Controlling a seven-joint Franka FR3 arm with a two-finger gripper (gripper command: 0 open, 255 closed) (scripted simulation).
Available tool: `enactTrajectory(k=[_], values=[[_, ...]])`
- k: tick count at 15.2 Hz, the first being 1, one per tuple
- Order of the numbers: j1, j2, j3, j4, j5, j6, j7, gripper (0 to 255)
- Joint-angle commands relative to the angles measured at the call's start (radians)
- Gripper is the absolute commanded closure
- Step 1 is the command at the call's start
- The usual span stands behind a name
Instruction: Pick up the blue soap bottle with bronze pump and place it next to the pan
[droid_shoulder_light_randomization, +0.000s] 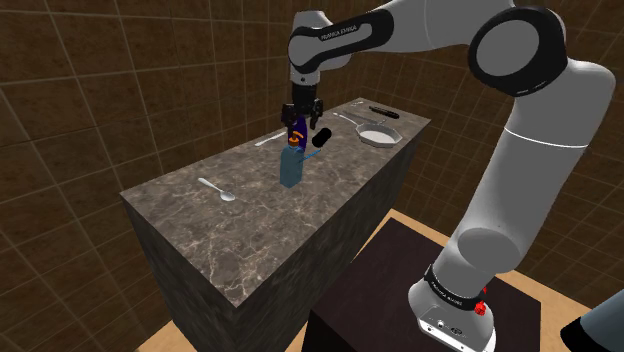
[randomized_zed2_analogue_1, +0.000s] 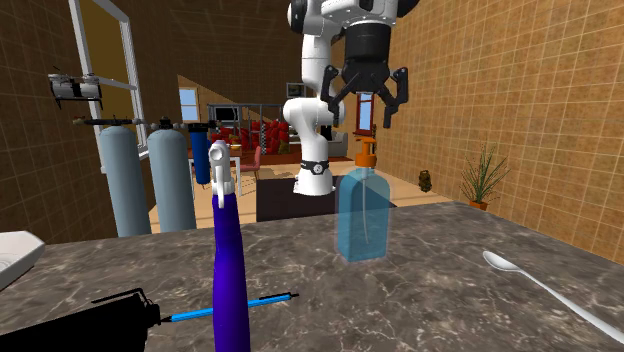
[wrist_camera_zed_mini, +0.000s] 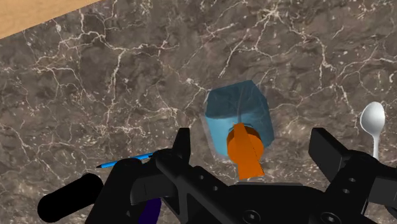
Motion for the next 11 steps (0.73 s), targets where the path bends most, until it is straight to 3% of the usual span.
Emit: enactTrajectory(k=[1,2,11], values=[[-0.003,0.071,-0.001,0.077,0.011,0.003,-0.004,0],[-0.005,0.099,-0.001,0.109,0.015,0.003,-0.005,0],[-0.005,0.125,-0.001,0.040,0.015,0.097,-0.005,0]])
